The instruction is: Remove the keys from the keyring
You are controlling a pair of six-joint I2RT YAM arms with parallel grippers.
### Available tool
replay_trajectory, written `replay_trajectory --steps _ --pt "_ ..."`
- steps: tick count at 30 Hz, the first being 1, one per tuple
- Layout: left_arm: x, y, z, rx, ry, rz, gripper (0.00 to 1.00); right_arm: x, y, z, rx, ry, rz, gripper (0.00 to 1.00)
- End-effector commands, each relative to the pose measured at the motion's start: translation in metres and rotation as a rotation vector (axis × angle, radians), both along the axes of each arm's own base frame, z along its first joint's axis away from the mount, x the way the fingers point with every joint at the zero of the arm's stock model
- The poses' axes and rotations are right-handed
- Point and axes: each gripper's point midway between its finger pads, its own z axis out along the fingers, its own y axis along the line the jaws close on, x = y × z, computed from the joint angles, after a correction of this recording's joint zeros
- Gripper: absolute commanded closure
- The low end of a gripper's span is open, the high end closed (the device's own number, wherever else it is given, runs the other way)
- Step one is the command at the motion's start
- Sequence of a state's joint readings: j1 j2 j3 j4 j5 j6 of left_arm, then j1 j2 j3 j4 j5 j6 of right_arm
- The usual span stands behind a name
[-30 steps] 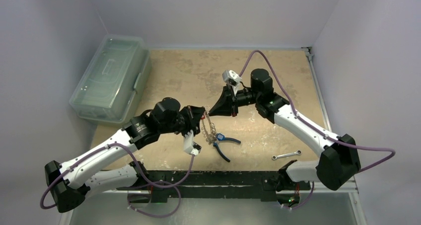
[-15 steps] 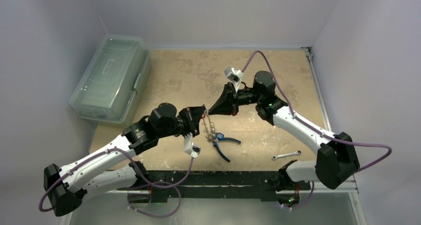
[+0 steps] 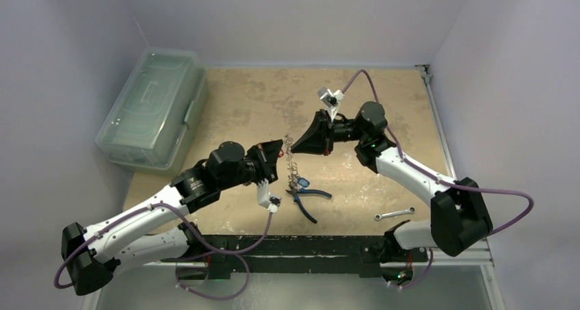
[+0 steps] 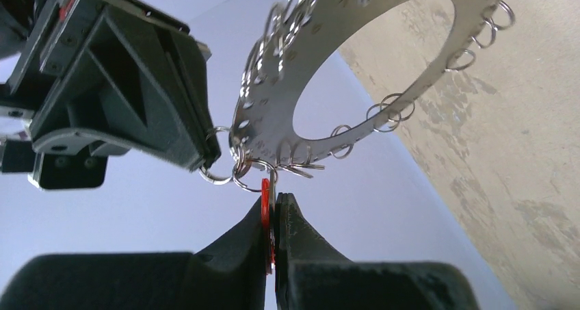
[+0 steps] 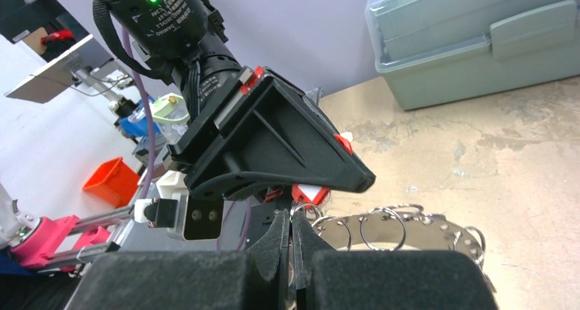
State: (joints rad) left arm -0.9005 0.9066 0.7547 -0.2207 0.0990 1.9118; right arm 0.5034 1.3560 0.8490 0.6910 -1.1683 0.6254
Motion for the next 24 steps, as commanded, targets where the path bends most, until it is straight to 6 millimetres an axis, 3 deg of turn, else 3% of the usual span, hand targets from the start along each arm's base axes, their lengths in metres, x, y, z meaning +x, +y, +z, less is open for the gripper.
replay_trajectory --steps 1,9,18,21,24 --pt "0.007 0.009 0.008 -0.012 0.039 0.08 1.0 -0.003 -0.014 0.025 0.072 -0.105 0.008 1.0" --pt "0.01 0.007 0.031 -0.065 0.038 0.094 1.0 -0.006 -0.021 0.016 0.078 -0.125 0.013 1.0" --pt "-0.002 -0.003 0.039 -0.073 0.067 0.014 1.0 0.004 -0.019 0.002 0.005 -0.172 0.0 1.0" --pt "-0.003 -0.008 0.04 -0.079 0.091 -0.004 1.0 0.012 -0.013 -0.005 -0.073 -0.238 -0.011 1.0" --pt "-0.004 -0.011 0.038 -0.091 0.142 -0.005 1.0 0.006 -0.005 -0.019 -0.167 -0.359 0.022 1.0"
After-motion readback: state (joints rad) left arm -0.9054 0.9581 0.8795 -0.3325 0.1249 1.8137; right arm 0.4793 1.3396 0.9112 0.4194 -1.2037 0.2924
